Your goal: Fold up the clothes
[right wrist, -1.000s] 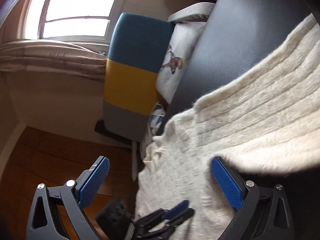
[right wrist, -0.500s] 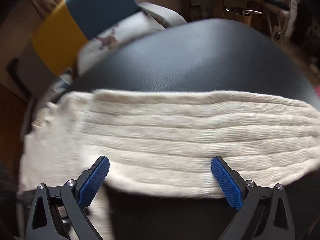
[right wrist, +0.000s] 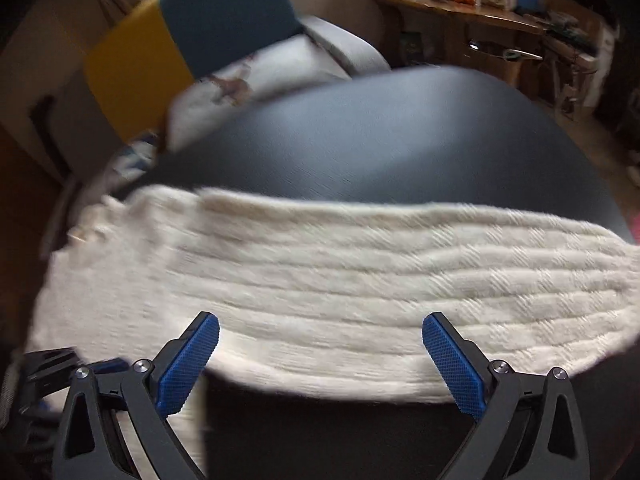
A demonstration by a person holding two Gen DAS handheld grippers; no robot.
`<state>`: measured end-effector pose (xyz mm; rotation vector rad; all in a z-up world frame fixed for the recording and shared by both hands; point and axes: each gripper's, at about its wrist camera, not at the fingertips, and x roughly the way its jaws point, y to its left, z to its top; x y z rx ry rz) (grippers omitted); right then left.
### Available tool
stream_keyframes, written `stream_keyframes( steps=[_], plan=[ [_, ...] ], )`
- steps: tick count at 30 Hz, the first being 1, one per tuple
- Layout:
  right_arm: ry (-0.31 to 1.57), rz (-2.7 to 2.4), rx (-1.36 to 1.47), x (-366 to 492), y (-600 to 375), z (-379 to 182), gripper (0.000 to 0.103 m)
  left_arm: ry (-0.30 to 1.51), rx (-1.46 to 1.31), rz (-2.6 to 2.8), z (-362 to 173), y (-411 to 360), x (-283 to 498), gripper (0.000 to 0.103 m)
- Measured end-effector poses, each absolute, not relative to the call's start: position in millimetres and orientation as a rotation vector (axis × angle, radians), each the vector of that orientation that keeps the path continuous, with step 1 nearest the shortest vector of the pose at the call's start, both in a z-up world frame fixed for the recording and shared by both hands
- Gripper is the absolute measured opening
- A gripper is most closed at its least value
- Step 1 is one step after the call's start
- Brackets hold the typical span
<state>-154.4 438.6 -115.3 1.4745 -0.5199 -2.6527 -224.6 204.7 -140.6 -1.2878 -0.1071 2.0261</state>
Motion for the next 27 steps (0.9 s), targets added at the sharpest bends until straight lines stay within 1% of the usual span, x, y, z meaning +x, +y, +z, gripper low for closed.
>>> stream_keyframes(
  steps=[1, 2, 5, 7, 12, 16, 17, 20, 21, 23, 25, 27],
  plan=[
    [-0.527, -2.623, 1.422, -156.7, 433.8, -109.3, 0.103, -0.128, -1.291, 2.044, -138.7, 197.5, -234.0, 0.025],
    [-0.487, -2.607, 1.391, -159.8, 425.4, -104.3, 0.103, -0.149, -1.293, 2.062, -136.8, 190.3, -243.2, 0.025],
    [-0.277, -2.583, 1.368, -173.9, 389.2, -99.3, 0.103, -0.136, -1.293, 2.105, -135.4, 173.2, -258.9, 0.025],
    [-0.186, -2.560, 1.389, -186.7, 366.4, -104.8, 0.103, -0.113, -1.287, 2.123, -138.9, 176.2, -272.5, 0.025],
    [-0.135, -2.432, 1.424, -218.3, 331.3, -124.1, 0.103, -0.063, -1.284, 2.116, -143.7, 185.6, -298.6, 0.025],
    [-0.053, -2.453, 1.505, -240.4, 330.1, -143.5, 0.103, 0.056, -1.372, 2.138, -166.0, 206.0, -328.6, 0.025],
    [-0.026, -2.480, 1.533, -244.5, 334.0, -148.0, 0.103, 0.039, -1.404, 2.140, -172.6, 206.9, -335.2, 0.021],
    [0.030, -2.549, 1.581, -250.6, 345.2, -155.8, 0.103, -0.177, -1.442, 2.123, -178.7, 194.3, -347.8, 0.021],
    [0.030, -2.565, 1.582, -250.9, 347.5, -156.3, 0.103, -0.208, -1.437, 2.120, -180.7, 190.9, -347.3, 0.021],
    [0.023, -2.586, 1.573, -250.3, 348.6, -157.6, 0.103, -0.211, -1.421, 2.124, -181.1, 188.2, -345.1, 0.016],
    [0.026, -2.593, 1.566, -249.5, 348.4, -157.0, 0.103, -0.232, -1.420, 2.129, -180.0, 185.9, -344.0, 0.017],
    [0.024, -2.598, 1.570, -249.2, 348.1, -154.4, 0.103, -0.245, -1.424, 2.142, -176.2, 184.7, -341.8, 0.019]
  ],
)
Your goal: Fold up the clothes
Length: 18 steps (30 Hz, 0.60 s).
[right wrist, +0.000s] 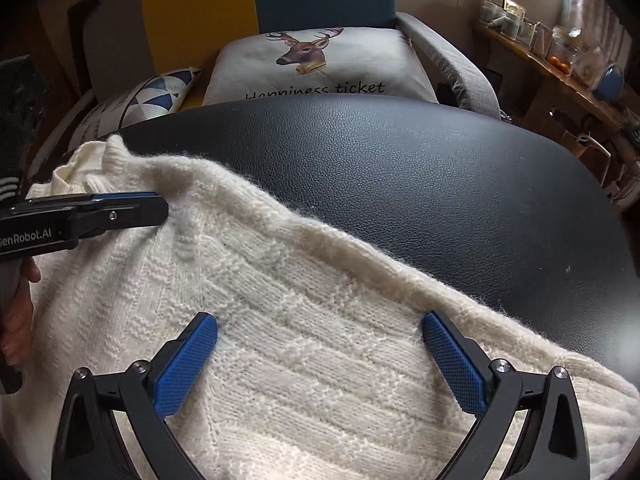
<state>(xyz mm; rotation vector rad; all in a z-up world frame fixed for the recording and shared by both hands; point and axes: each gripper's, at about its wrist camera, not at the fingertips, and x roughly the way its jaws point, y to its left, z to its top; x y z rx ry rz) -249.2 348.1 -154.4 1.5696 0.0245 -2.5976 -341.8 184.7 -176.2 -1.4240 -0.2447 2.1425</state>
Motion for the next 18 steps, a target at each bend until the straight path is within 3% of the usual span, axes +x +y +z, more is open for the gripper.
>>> stream_keyframes(
  steps=[10, 18],
  plan=[
    [-0.170, -2.779, 1.540, -190.4, 421.0, -109.1, 0.103, -0.082, -1.307, 2.151, -154.7, 190.0, -262.0, 0.023],
    [-0.238, -2.943, 1.828, -128.7, 527.2, -131.5, 0.103, 0.095, -1.196, 2.063, -139.9, 233.8, -196.3, 0.024]
  ],
)
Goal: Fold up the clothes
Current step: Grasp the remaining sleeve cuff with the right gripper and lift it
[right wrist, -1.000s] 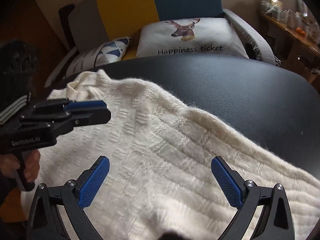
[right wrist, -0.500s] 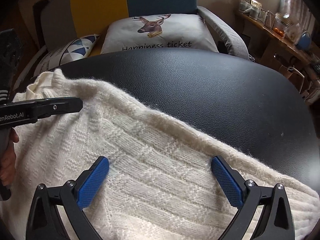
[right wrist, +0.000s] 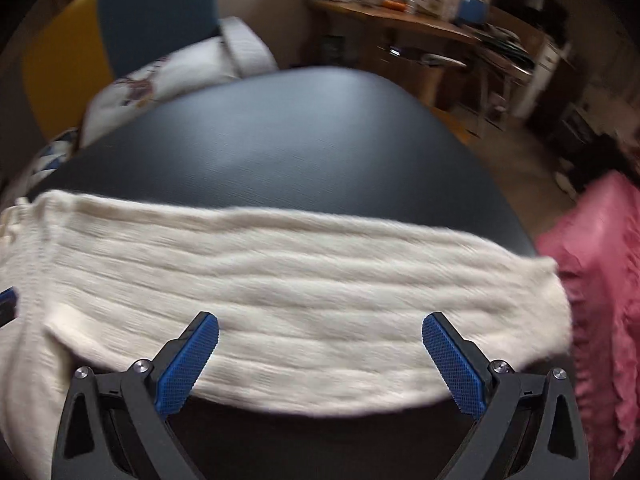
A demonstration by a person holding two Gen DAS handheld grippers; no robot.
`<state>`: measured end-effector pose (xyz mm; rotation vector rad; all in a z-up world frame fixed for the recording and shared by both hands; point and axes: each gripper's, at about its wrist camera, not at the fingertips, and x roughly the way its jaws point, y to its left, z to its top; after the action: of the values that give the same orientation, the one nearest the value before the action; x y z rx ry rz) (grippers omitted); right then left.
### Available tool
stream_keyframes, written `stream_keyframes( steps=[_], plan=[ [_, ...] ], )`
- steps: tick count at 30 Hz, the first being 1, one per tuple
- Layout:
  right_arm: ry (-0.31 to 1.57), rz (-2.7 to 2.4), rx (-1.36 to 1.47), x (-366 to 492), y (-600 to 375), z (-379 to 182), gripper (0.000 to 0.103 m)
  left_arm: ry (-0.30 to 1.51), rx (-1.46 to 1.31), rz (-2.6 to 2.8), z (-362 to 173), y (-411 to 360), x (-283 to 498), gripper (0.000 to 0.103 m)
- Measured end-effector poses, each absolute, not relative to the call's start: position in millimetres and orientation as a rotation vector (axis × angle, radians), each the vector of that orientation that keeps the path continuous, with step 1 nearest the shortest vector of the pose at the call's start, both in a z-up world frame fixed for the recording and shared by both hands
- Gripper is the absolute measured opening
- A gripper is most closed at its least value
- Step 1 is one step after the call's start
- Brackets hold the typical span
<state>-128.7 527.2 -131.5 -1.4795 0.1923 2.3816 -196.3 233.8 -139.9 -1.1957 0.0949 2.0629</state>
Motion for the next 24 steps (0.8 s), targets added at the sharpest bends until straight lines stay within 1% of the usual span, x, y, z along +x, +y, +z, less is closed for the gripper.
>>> stream_keyframes(
  steps=[2, 5, 7, 9, 11, 12, 15, 18, 22, 24],
  plan=[
    [0.181, 2.316, -1.476, -118.9, 545.2, -138.6, 0.103, 0.146, -1.212, 2.024, -144.8, 249.4, -188.1, 0.023],
    [0.266, 2.307, -1.454, -108.9, 565.1, -143.4, 0.103, 0.238, -1.237, 2.000, -160.7, 267.1, -176.9, 0.024],
    [0.263, 2.305, -1.449, -107.7, 568.4, -143.8, 0.103, 0.278, -1.243, 2.004, -164.6, 272.3, -171.6, 0.024],
    [0.275, 2.312, -1.444, -105.3, 571.7, -141.1, 0.103, 0.215, -1.264, 2.002, -159.5, 265.0, -174.4, 0.024],
    [0.334, 2.350, -1.424, -98.6, 575.0, -135.5, 0.103, 0.130, -1.284, 2.010, -152.6, 249.4, -177.3, 0.024],
    [0.409, 2.381, -1.395, -90.5, 579.6, -131.1, 0.103, 0.102, -1.270, 2.034, -147.5, 238.3, -176.5, 0.024],
    [0.727, 2.445, -1.221, -49.2, 606.3, -117.4, 0.103, 0.009, -1.236, 2.132, -133.1, 192.1, -173.6, 0.025],
    [1.034, 2.400, -1.030, -6.5, 643.8, -112.6, 0.103, -0.100, -1.260, 2.245, -136.1, 131.2, -183.9, 0.025],
    [1.284, 2.310, -0.861, 24.6, 678.8, -120.6, 0.103, -0.202, -1.360, 2.335, -154.6, 75.6, -186.4, 0.025],
    [1.373, 2.298, -0.795, 23.3, 681.3, -126.7, 0.101, -0.230, -1.362, 2.329, -159.2, 66.6, -183.7, 0.025]
  ],
)
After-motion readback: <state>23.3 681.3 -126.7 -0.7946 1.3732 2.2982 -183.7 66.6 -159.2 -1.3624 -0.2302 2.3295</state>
